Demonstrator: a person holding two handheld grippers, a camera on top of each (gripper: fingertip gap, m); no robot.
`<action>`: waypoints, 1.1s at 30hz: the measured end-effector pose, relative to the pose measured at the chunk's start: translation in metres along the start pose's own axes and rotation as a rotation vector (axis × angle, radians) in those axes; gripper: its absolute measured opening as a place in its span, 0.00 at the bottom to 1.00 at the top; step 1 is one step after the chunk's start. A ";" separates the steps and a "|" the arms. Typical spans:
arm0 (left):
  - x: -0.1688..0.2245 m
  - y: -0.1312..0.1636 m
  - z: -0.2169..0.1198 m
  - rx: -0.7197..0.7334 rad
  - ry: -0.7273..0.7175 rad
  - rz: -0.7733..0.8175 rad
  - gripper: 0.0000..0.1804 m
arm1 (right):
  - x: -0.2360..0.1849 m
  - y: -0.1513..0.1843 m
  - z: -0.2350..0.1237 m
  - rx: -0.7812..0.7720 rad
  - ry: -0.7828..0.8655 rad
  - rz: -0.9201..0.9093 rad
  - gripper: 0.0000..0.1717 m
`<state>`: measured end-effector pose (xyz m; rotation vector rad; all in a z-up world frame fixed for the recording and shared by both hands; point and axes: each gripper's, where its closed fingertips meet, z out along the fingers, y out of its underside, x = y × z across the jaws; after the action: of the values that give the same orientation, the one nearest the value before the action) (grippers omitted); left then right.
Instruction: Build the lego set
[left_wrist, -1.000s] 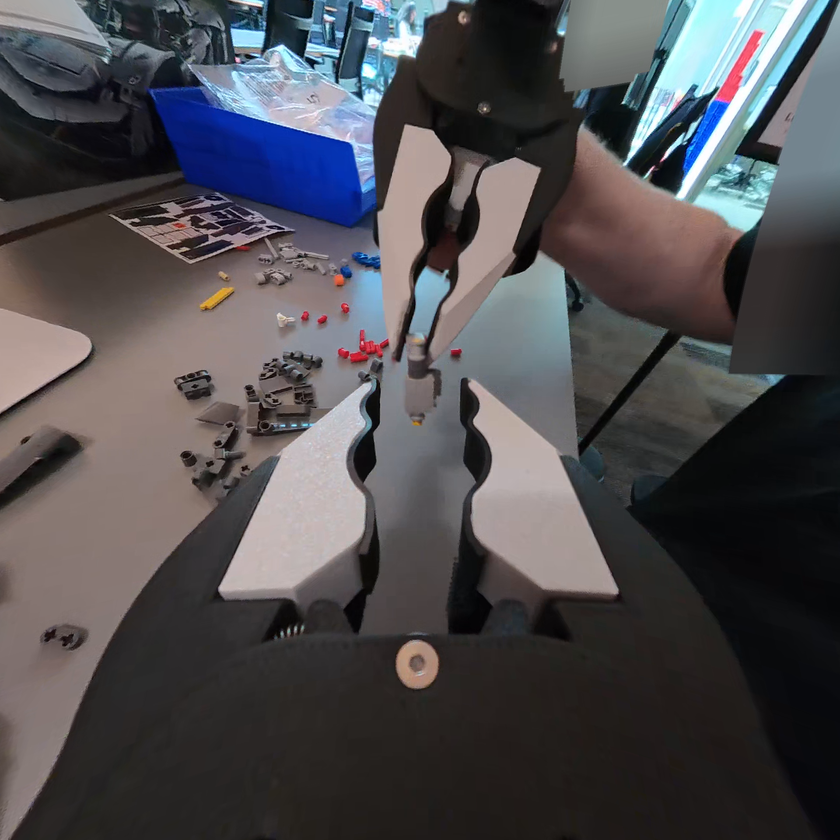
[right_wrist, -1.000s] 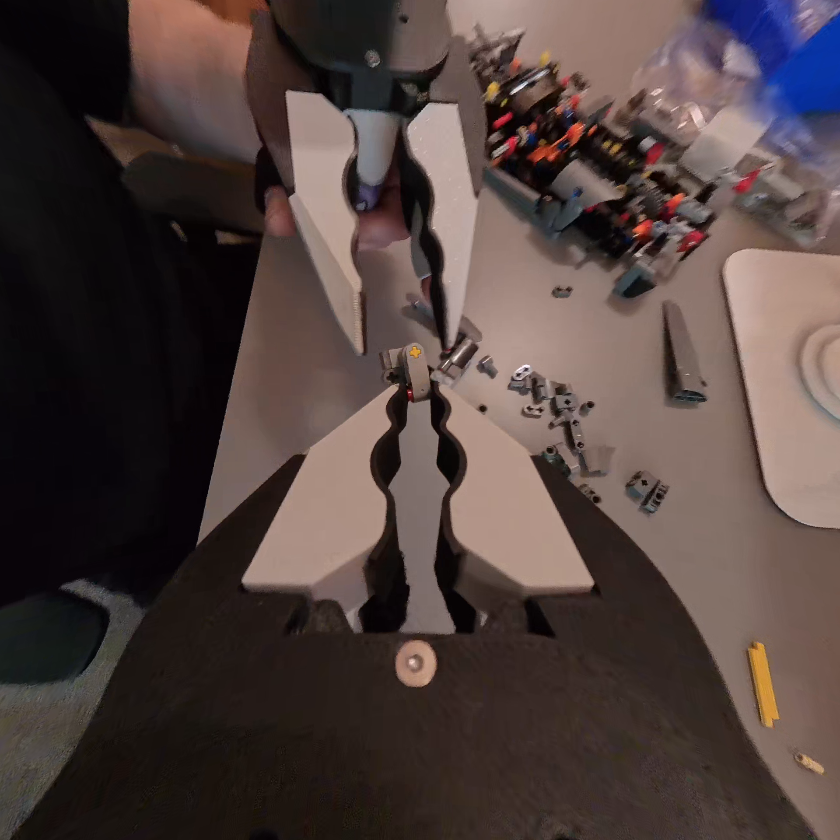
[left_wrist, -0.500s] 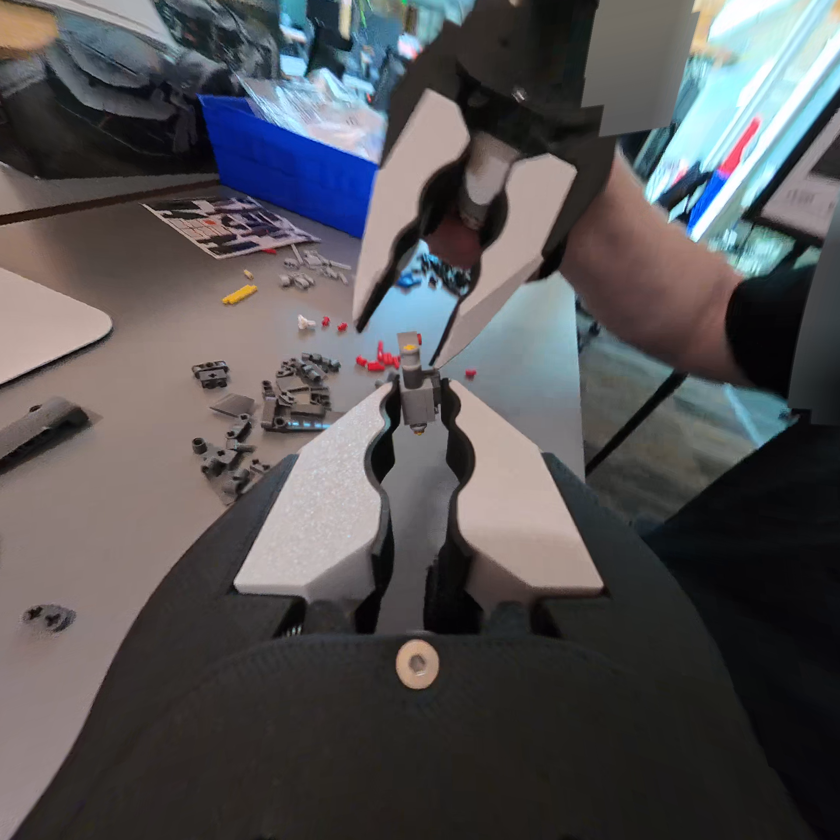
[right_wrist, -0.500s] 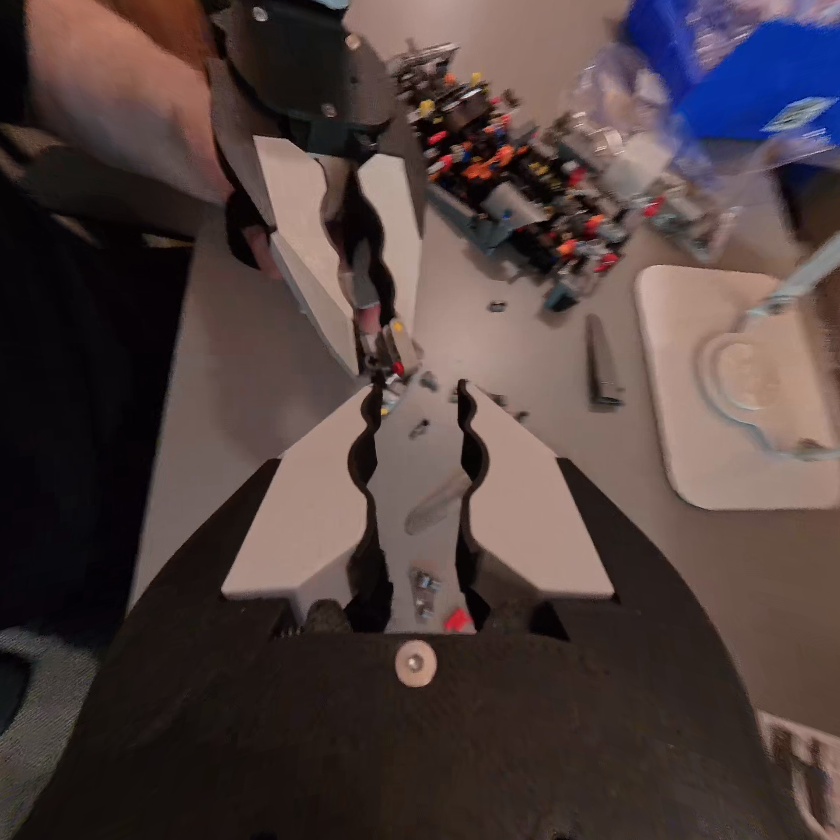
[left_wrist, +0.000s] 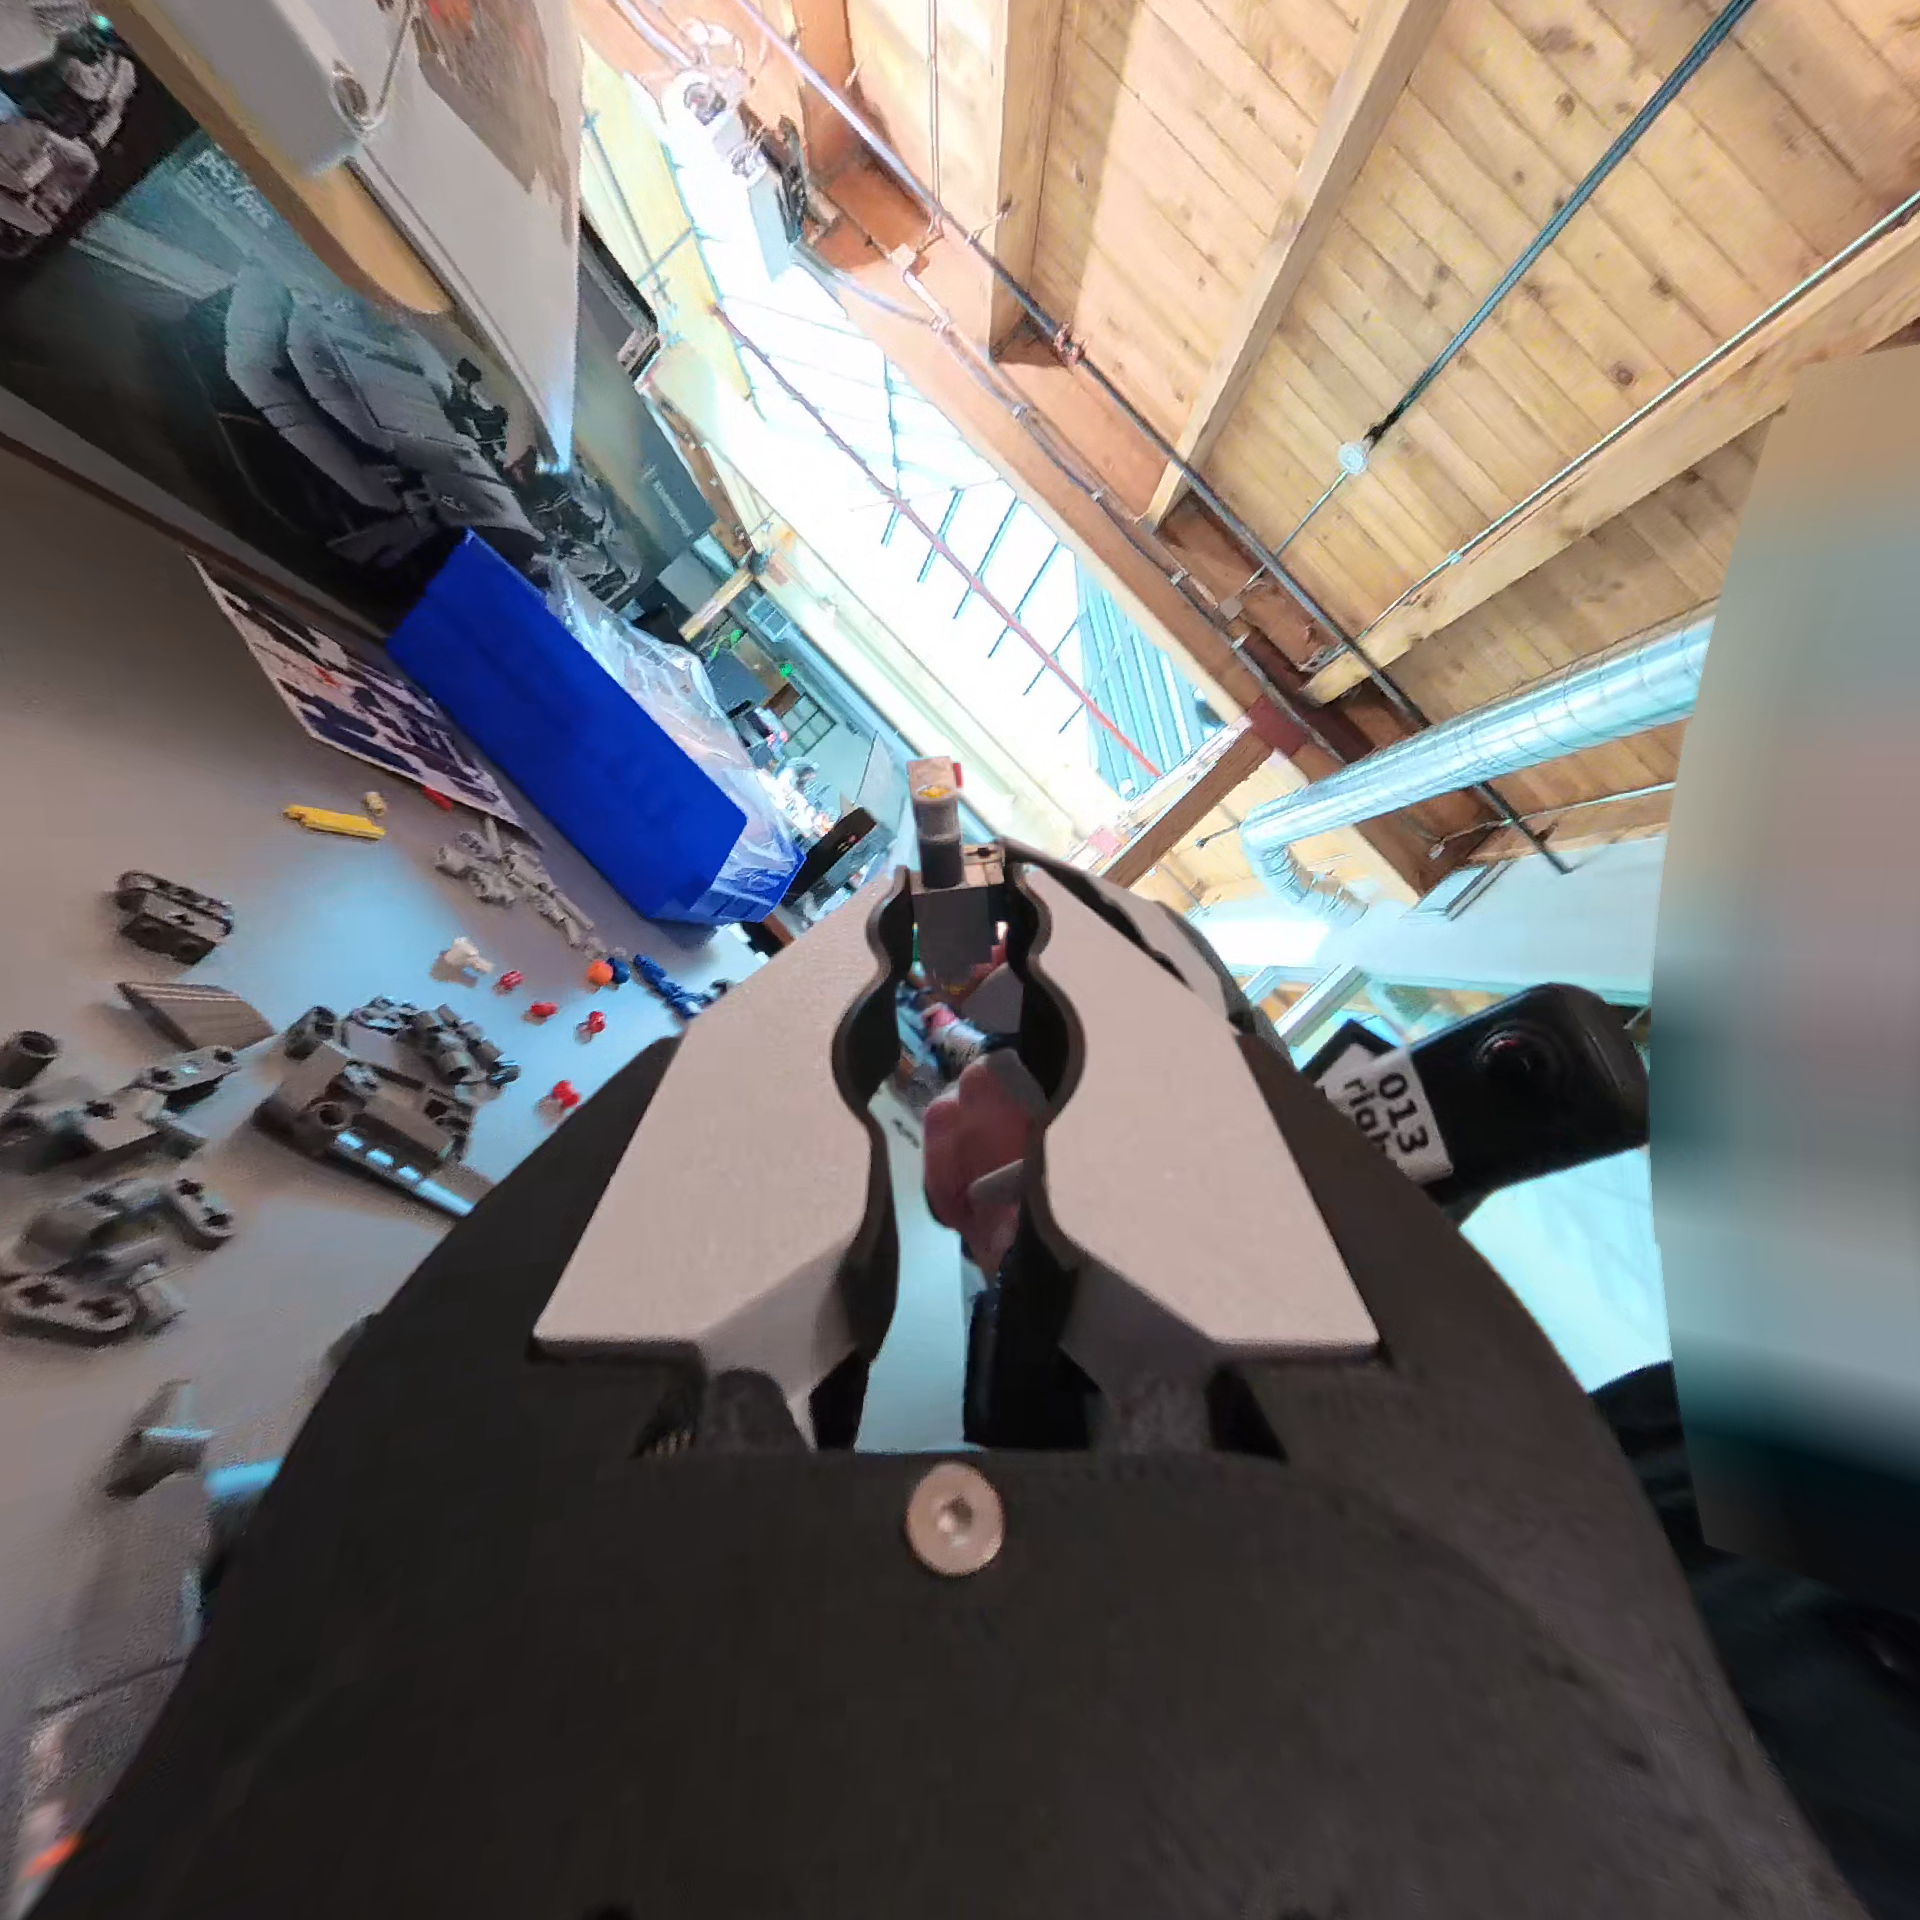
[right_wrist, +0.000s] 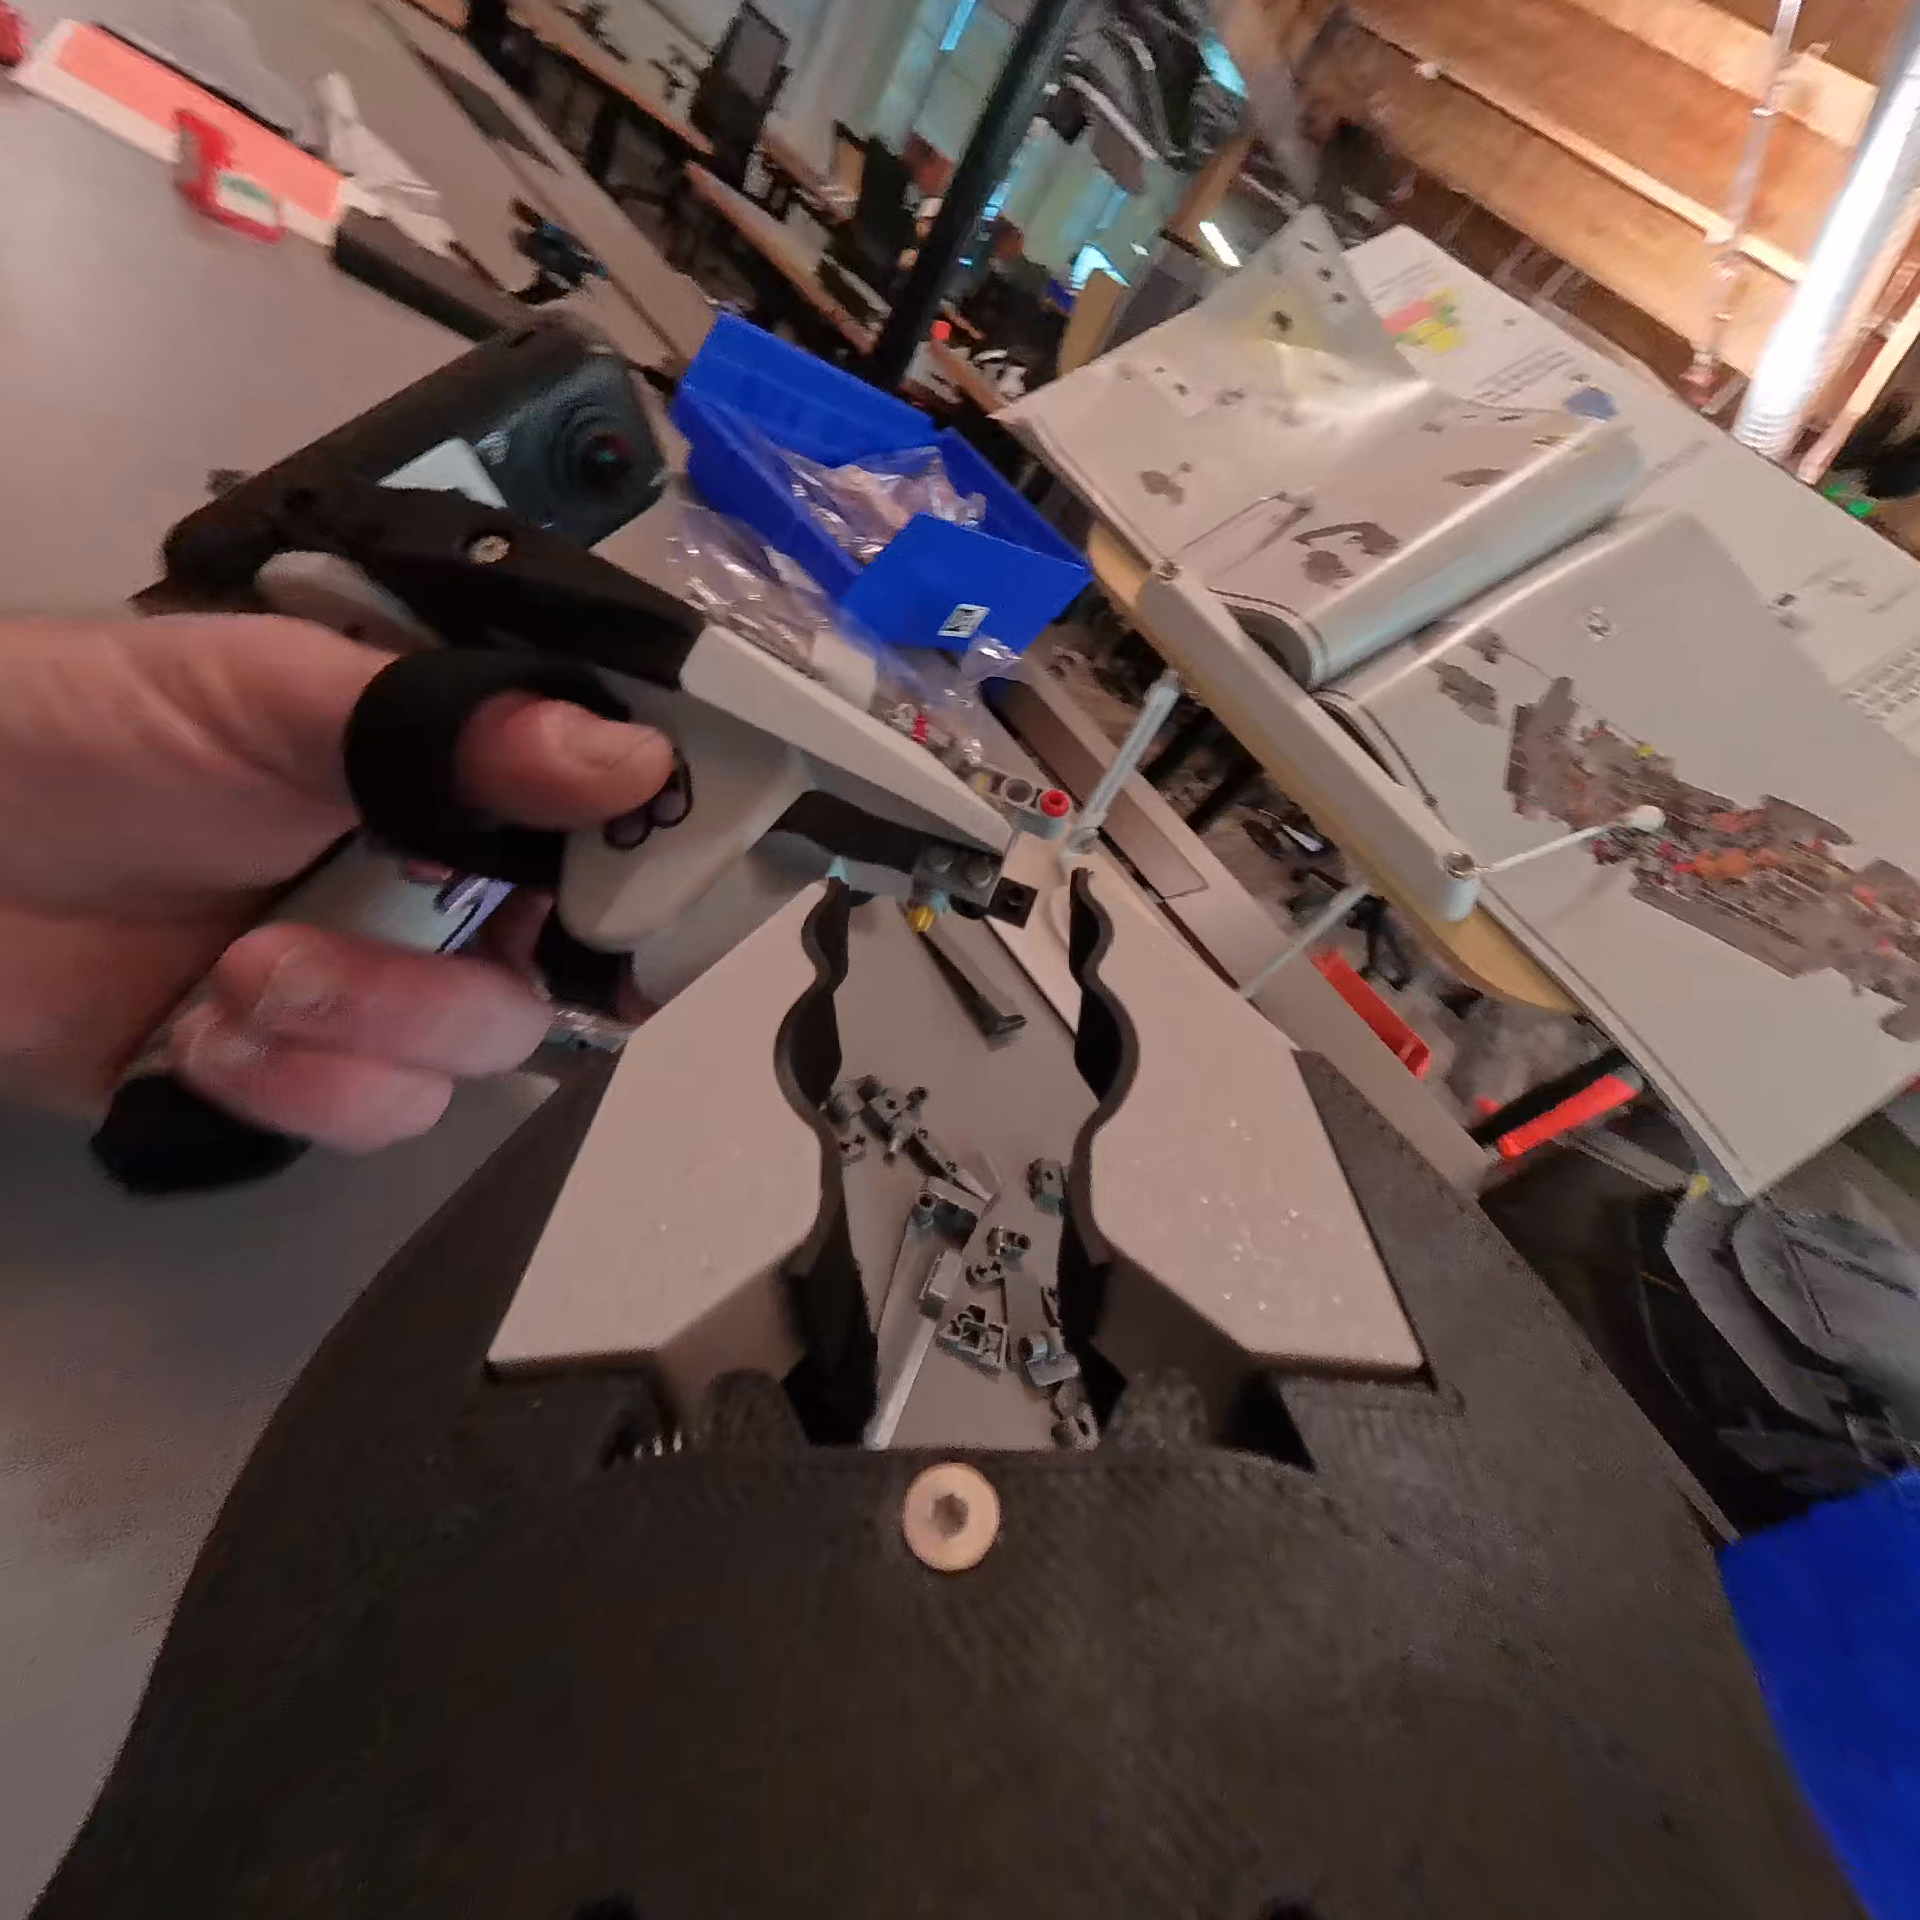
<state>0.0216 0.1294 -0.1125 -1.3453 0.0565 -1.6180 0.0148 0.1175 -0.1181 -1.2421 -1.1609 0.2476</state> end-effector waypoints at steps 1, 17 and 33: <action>0.002 0.001 0.002 0.013 0.012 -0.016 0.08 | 0.004 -0.001 0.002 -0.001 0.038 0.007 0.23; 0.007 0.008 0.001 0.065 0.078 -0.115 0.11 | 0.004 -0.002 0.006 0.029 0.074 0.059 0.08; 0.001 0.015 -0.026 -0.327 -0.133 0.358 0.14 | -0.012 0.017 -0.024 0.080 -0.295 0.092 0.08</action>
<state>0.0116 0.1074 -0.1302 -1.5837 0.4732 -1.2494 0.0355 0.1008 -0.1354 -1.2168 -1.3331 0.5555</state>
